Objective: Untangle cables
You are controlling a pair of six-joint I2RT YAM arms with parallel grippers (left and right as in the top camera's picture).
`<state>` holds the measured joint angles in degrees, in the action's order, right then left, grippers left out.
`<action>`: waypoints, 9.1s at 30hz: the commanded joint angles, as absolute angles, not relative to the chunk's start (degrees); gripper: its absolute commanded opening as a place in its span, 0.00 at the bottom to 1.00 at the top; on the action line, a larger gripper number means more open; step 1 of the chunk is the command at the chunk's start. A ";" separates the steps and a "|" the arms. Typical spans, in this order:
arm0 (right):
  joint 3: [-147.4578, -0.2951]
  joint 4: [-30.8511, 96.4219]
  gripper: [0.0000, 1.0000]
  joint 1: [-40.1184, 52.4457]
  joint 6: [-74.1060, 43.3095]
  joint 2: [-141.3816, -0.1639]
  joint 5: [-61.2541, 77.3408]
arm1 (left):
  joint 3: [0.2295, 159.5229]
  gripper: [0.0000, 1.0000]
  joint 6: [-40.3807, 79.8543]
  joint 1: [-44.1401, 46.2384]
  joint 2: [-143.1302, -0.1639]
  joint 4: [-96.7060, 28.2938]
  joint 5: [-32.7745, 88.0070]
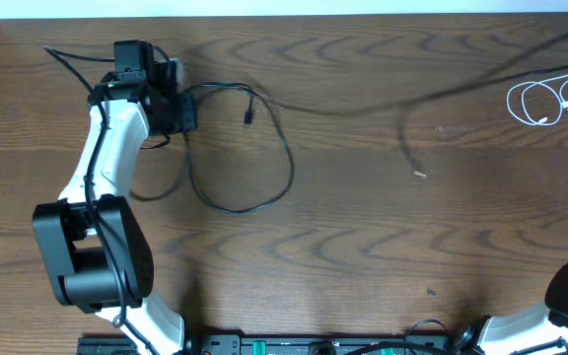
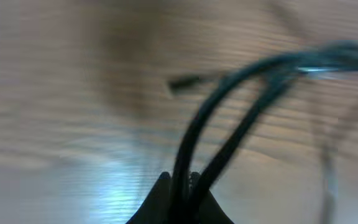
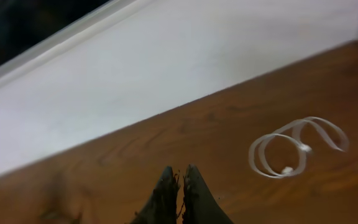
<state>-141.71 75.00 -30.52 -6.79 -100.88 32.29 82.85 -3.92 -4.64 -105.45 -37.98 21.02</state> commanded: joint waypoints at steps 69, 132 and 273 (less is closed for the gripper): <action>-110.02 56.12 0.59 25.47 15.11 -128.97 20.49 | 82.72 0.29 -1.15 -3.11 -83.59 -49.30 28.88; -110.45 58.67 0.01 20.64 -8.99 -106.74 8.80 | 82.72 0.29 -0.12 -3.14 -83.59 -49.91 28.86; -153.71 88.03 0.01 -14.90 -6.11 -111.68 26.48 | 80.62 0.66 2.02 36.25 -117.10 -19.46 23.27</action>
